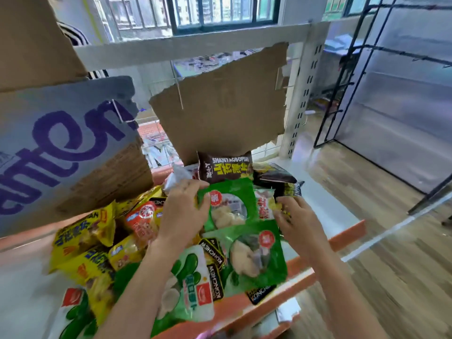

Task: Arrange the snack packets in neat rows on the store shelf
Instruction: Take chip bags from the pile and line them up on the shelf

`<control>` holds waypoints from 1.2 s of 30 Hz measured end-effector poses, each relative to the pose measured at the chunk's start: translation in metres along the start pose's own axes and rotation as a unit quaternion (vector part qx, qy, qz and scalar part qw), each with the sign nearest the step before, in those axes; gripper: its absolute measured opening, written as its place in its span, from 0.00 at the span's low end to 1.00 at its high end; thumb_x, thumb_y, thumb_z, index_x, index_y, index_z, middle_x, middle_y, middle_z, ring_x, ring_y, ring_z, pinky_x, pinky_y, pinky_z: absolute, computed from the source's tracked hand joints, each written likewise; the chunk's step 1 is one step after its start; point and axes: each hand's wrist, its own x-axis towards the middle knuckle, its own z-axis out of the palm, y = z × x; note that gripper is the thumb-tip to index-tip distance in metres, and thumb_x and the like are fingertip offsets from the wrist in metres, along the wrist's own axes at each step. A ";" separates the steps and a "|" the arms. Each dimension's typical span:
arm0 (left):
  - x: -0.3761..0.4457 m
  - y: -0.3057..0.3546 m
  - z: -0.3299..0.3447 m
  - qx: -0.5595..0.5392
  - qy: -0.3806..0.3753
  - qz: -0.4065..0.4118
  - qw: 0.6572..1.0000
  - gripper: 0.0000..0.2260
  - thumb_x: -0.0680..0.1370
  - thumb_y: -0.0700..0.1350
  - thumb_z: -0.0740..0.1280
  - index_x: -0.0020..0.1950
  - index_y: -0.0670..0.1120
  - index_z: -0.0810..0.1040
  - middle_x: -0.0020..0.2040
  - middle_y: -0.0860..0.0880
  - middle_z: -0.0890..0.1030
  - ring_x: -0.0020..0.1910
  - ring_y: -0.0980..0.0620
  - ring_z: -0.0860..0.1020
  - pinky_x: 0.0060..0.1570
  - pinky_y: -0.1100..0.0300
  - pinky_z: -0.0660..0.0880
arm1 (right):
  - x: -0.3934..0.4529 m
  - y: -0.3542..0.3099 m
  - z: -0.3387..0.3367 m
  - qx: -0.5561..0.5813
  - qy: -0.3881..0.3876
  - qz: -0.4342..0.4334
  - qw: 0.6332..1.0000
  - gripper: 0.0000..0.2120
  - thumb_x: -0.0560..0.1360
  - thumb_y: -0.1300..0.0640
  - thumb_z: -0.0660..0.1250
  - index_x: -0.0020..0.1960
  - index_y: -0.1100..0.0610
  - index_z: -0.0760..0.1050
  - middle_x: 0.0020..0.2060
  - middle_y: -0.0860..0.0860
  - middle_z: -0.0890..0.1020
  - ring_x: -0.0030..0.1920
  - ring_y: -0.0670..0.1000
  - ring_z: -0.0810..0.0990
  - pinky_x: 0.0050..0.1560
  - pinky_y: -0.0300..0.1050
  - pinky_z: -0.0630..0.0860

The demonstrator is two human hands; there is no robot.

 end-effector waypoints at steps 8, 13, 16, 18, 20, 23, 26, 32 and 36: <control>0.074 0.036 0.039 0.096 0.028 0.038 0.994 0.10 0.73 0.41 0.67 0.54 0.41 0.80 0.53 0.43 0.77 0.56 0.44 0.71 0.58 0.55 0.64 | 0.039 0.057 -0.019 -0.028 -0.069 0.049 0.996 0.18 0.78 0.51 0.61 0.65 0.59 0.69 0.57 0.56 0.73 0.56 0.56 0.74 0.55 0.47 0.71; 0.097 0.042 0.050 0.201 -0.131 -0.001 0.971 0.23 0.76 0.50 0.66 0.68 0.43 0.70 0.65 0.43 0.72 0.65 0.44 0.67 0.65 0.53 0.62 | 0.049 0.051 -0.009 -0.018 -0.096 0.036 0.995 0.16 0.78 0.48 0.61 0.56 0.60 0.74 0.51 0.54 0.73 0.50 0.55 0.75 0.47 0.45 0.70; 0.103 0.042 0.054 0.315 -0.199 -0.017 0.928 0.29 0.75 0.60 0.63 0.70 0.44 0.66 0.68 0.44 0.71 0.67 0.44 0.67 0.66 0.51 0.60 | 0.048 0.037 0.005 -0.048 -0.150 0.039 0.987 0.23 0.75 0.37 0.59 0.53 0.56 0.75 0.49 0.51 0.71 0.47 0.51 0.72 0.44 0.44 0.70; 0.105 0.042 0.056 0.340 -0.217 -0.027 0.914 0.31 0.74 0.63 0.64 0.69 0.45 0.67 0.67 0.45 0.72 0.67 0.45 0.67 0.64 0.50 0.60 | 0.049 0.029 0.013 -0.079 -0.170 0.043 0.981 0.28 0.72 0.33 0.59 0.54 0.57 0.73 0.51 0.52 0.70 0.51 0.52 0.72 0.46 0.45 0.70; 0.104 0.042 0.059 0.346 -0.214 -0.030 0.913 0.29 0.72 0.64 0.65 0.64 0.44 0.71 0.62 0.45 0.74 0.63 0.45 0.68 0.61 0.50 0.62 | 0.051 0.025 0.019 -0.082 -0.169 0.039 0.981 0.30 0.71 0.34 0.62 0.58 0.59 0.70 0.54 0.54 0.72 0.54 0.54 0.71 0.52 0.46 0.70; 0.101 0.043 0.061 0.328 -0.166 -0.019 0.930 0.26 0.70 0.61 0.69 0.59 0.44 0.71 0.56 0.46 0.76 0.58 0.46 0.72 0.58 0.51 0.63 | 0.051 0.020 0.025 -0.017 -0.169 0.036 0.985 0.30 0.73 0.41 0.66 0.63 0.63 0.65 0.55 0.56 0.73 0.54 0.54 0.72 0.52 0.46 0.70; 0.097 0.045 0.057 0.295 -0.088 -0.001 0.951 0.25 0.69 0.57 0.72 0.58 0.45 0.70 0.53 0.48 0.76 0.54 0.47 0.73 0.55 0.52 0.63 | 0.048 0.017 0.023 0.089 -0.129 0.019 0.988 0.24 0.75 0.51 0.66 0.63 0.62 0.60 0.45 0.52 0.76 0.43 0.53 0.75 0.35 0.43 0.68; 0.081 0.067 0.017 0.209 0.102 0.012 0.972 0.22 0.68 0.50 0.74 0.55 0.43 0.71 0.51 0.44 0.77 0.52 0.44 0.75 0.53 0.51 0.64 | 0.056 0.011 -0.007 0.116 -0.009 -0.077 0.990 0.17 0.74 0.58 0.66 0.59 0.58 0.64 0.50 0.54 0.72 0.45 0.54 0.72 0.42 0.46 0.68; 0.054 0.081 -0.013 0.142 0.116 -0.065 0.981 0.25 0.70 0.51 0.73 0.61 0.42 0.68 0.57 0.44 0.74 0.57 0.45 0.72 0.56 0.52 0.66 | 0.055 -0.003 -0.032 0.132 0.040 -0.139 0.981 0.19 0.73 0.53 0.69 0.58 0.55 0.64 0.49 0.55 0.74 0.42 0.54 0.75 0.39 0.46 0.70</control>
